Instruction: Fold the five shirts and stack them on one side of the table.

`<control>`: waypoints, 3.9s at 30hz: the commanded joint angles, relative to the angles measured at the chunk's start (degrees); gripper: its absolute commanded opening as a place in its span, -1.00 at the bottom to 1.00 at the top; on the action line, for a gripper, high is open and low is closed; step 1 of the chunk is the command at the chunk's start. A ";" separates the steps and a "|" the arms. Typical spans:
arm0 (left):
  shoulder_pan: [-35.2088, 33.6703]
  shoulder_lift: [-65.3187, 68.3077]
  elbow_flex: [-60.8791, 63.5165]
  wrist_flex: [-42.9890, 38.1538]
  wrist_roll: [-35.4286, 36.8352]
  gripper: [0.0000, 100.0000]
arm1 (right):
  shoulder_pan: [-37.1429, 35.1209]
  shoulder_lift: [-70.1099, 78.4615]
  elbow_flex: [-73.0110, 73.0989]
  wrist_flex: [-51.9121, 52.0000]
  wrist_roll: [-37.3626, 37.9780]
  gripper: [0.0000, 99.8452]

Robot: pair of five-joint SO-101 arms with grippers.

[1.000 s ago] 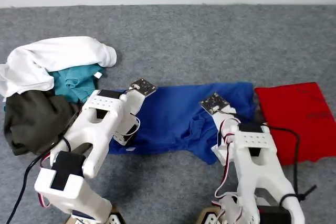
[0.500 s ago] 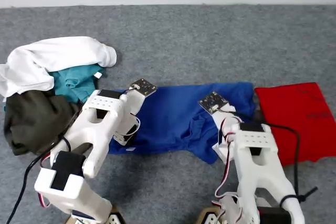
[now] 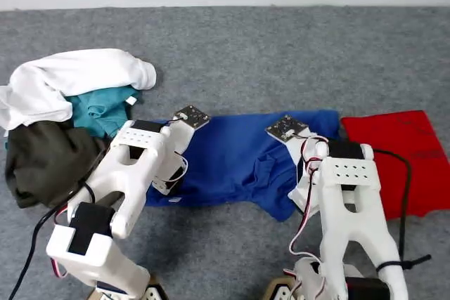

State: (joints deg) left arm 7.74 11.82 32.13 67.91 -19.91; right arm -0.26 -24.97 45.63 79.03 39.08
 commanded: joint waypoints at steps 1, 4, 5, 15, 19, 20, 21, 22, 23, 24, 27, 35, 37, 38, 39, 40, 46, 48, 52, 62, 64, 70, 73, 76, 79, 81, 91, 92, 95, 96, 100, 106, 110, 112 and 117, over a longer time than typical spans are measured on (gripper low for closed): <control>0.44 0.88 0.22 -3.25 0.35 -0.85 | 1.10 -1.19 -1.85 -1.36 0.35 -0.97; 0.44 0.88 0.22 -3.25 0.35 -0.85 | 1.10 -0.04 0.44 -4.35 0.35 -0.81; 0.44 0.88 0.22 -3.25 0.35 -0.85 | 1.10 0.66 1.23 -5.41 0.35 -0.73; 0.44 0.88 0.22 -3.25 0.35 -0.85 | 0.57 8.84 1.76 -15.16 -2.99 -0.67; 0.44 0.88 0.22 -3.25 0.35 -0.85 | -2.68 12.62 2.02 -15.52 -3.78 -0.67; 0.44 0.88 0.22 -3.25 0.35 -0.85 | -4.26 13.58 2.02 -15.52 -3.78 -0.67; 0.44 0.88 0.22 -3.25 0.35 -0.85 | -5.58 14.46 2.02 -15.60 -3.78 -0.67; 0.44 0.88 0.22 -3.25 0.35 -0.85 | -6.46 15.25 1.85 -15.87 -3.78 -0.68; 0.44 0.88 0.22 -3.25 0.35 -0.85 | -6.81 15.96 1.85 -16.92 -3.78 -0.70; 0.44 0.88 0.22 -3.25 0.35 -0.85 | -6.64 16.66 1.85 -18.07 -3.78 -0.75; 0.44 0.88 0.22 -3.25 0.35 -0.85 | -5.32 17.98 1.85 -20.09 -3.43 -0.89; 0.44 0.88 0.22 -3.25 0.35 -0.85 | 3.03 18.07 0.00 -16.92 -3.08 -0.98; 0.44 0.88 0.22 -3.25 0.35 -0.85 | 4.09 17.36 -1.67 -12.62 -1.49 -0.98; 0.44 0.88 0.22 -3.25 0.35 -0.85 | 4.44 16.57 -2.46 -10.42 -1.05 -0.98; 0.44 0.88 0.22 -3.25 0.35 -0.85 | 4.62 15.25 -3.16 -8.13 -0.62 -0.98; 0.44 0.88 0.22 -3.25 0.35 -0.85 | 4.62 13.85 -3.69 -5.85 -0.53 -0.98; 0.44 0.88 0.22 -3.25 0.35 -0.85 | 4.44 3.30 -3.69 5.67 -0.44 -0.98; 0.44 0.88 0.22 -3.25 0.35 -0.85 | 4.26 1.01 -3.34 7.96 -0.44 -0.98; 0.44 0.88 0.22 -3.25 0.35 -0.85 | 4.53 -0.22 1.32 5.49 -0.53 -0.98; 0.44 0.88 0.31 -3.25 0.35 -0.85 | 4.62 -0.75 4.75 4.88 -0.79 -0.79; 0.44 0.88 0.31 -3.25 0.35 -0.85 | 4.35 -0.84 3.52 7.25 -0.79 -0.74; 0.44 0.88 0.31 -3.25 0.35 -0.85 | 4.09 -1.36 -9.14 22.99 -0.53 -0.73; 0.44 0.88 0.31 -3.25 0.35 -0.85 | 4.09 -4.35 -13.63 23.60 -0.79 -0.73; 0.44 0.88 0.31 -3.25 0.35 -0.85 | 4.53 -5.41 -12.57 20.09 -0.97 -0.73; 0.44 0.88 0.31 -3.25 0.35 -0.85 | 4.26 -5.41 -6.77 11.91 -0.97 -0.73; 0.44 0.88 0.31 -3.25 0.35 -0.85 | 4.44 -5.41 -1.14 5.41 -0.88 -0.73; 0.44 0.88 0.31 -3.25 0.35 -0.85 | 6.02 -6.02 7.82 6.99 -0.62 -0.73; 0.44 0.88 0.31 -3.25 0.35 -0.85 | 6.29 -5.93 8.00 6.90 -0.62 -0.73; 0.44 0.88 0.31 -3.25 0.35 -0.85 | 6.37 -5.49 9.49 5.41 -0.53 -0.73; 0.44 0.88 0.31 -3.25 0.35 -0.85 | 6.20 -5.49 10.55 4.09 -0.53 -0.73; 0.44 0.88 0.31 -3.25 0.35 -0.85 | 6.11 -5.49 13.80 -1.10 0.00 -0.73; 0.44 0.88 0.31 -3.25 0.35 -0.85 | 6.20 -5.49 20.13 -11.74 5.27 -0.88; 0.44 0.88 0.31 -3.25 0.35 -0.85 | 6.46 -5.49 23.03 -17.98 2.73 -0.96; 0.44 0.88 0.31 -3.25 0.35 -0.85 | 6.46 -6.02 22.95 -17.71 1.67 -0.98; 0.44 0.88 0.31 -3.25 0.35 -0.85 | 6.37 -6.02 16.26 -7.60 1.93 -0.98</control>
State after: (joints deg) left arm 7.74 11.82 32.13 67.91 -19.82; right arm 5.80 -30.15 66.64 65.76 41.71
